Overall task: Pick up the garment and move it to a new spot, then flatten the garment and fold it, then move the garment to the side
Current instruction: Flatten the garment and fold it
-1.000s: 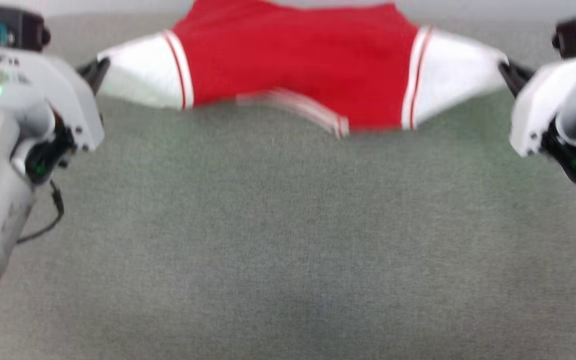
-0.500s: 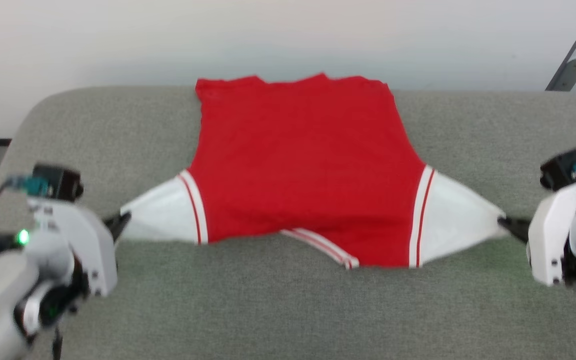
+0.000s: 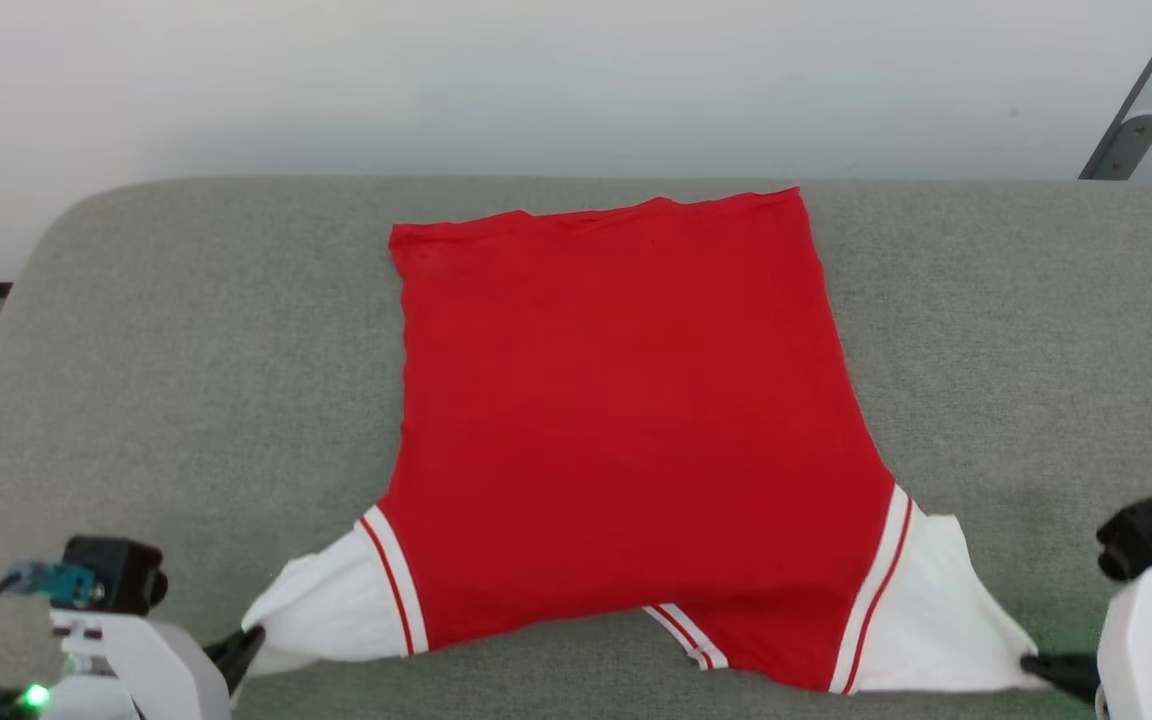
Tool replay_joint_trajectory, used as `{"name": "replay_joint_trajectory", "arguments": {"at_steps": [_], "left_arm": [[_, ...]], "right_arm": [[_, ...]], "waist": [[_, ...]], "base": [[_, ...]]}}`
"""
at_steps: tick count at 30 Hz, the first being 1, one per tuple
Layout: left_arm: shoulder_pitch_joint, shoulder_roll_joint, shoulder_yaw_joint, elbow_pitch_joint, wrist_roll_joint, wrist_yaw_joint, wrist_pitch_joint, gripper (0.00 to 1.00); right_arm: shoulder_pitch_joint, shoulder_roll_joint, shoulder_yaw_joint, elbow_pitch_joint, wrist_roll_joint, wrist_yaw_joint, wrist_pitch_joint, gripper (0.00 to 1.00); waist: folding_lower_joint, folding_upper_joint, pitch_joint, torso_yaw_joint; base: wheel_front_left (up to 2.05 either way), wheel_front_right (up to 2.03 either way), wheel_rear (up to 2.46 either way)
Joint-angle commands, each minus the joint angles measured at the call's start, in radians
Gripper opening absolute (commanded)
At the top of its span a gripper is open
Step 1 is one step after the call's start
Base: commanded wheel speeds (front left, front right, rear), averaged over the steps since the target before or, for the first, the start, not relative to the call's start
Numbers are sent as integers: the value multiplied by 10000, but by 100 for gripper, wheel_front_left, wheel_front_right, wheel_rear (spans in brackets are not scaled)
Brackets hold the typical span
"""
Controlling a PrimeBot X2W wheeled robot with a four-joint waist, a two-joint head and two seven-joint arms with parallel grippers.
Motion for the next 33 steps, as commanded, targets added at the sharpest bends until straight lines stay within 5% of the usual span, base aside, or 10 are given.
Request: {"name": "replay_joint_trajectory", "arguments": {"at_steps": [1,12,15,16,17,33], "left_arm": [[312,62,51,-205,-131,178,-215,0],[698,-512,52,138,-21,28,-1157,0],[670,-731,36,367,67,-85,-1322,0],[654,-789,12,426,99,-117,-1341,0],[637,-843,22,475,120,-147,-1402,0],[412,-1432,-105,564,644,-466,-1894,0]], "right_arm": [[520,64,-322,-178,-157,-15,150,0],[1521,1758,-1449,322,-2235,-15,-36,0],[1472,2258,-1706,553,-2749,-18,-16,40],[1440,2371,-1818,564,-2868,-20,25,88],[1417,2469,-1947,537,-2955,-21,106,100],[283,2828,-4562,-3061,-3822,-15,1783,100]], "waist": [[0,0,127,-2],[0,0,547,18],[0,0,626,47],[0,0,641,62],[0,0,654,71],[0,0,1086,517]], "base": [[0,0,0],[0,0,0],[0,0,0],[0,0,0],[0,0,0],[0,0,0]]}}
